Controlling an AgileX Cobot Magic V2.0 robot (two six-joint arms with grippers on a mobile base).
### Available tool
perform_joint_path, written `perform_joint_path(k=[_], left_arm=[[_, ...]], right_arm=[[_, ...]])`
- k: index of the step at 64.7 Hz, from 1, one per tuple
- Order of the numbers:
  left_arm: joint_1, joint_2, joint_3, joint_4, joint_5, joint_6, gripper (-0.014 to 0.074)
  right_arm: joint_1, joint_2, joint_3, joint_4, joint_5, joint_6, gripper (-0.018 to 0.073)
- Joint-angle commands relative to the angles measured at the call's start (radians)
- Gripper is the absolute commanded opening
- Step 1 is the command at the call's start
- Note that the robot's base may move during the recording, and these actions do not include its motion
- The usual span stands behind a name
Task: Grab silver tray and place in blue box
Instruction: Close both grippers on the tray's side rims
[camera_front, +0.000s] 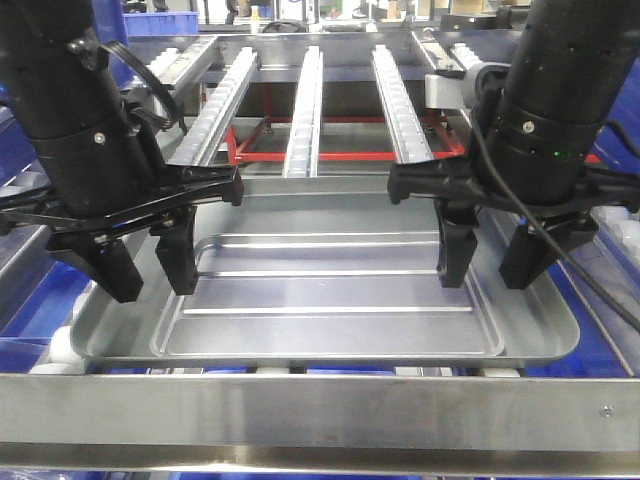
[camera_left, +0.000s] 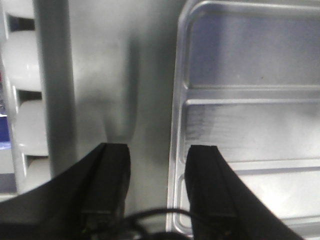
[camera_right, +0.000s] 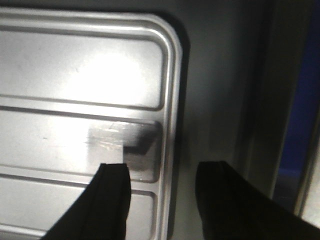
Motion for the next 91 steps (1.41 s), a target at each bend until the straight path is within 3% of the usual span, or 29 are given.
perform_joint_path(k=[1, 91], left_arm=[[-0.007, -0.039, -0.03, 0.001, -0.036, -0.006, 0.0188], [-0.007, 0.023, -0.03, 0.017, -0.036, -0.006, 0.0186]], right_arm=[[-0.001, -0.03, -0.03, -0.016, -0.033, -0.005, 0.0424], [-0.001, -0.002, -0.03, -0.015, -0.056, -0.005, 0.0424]])
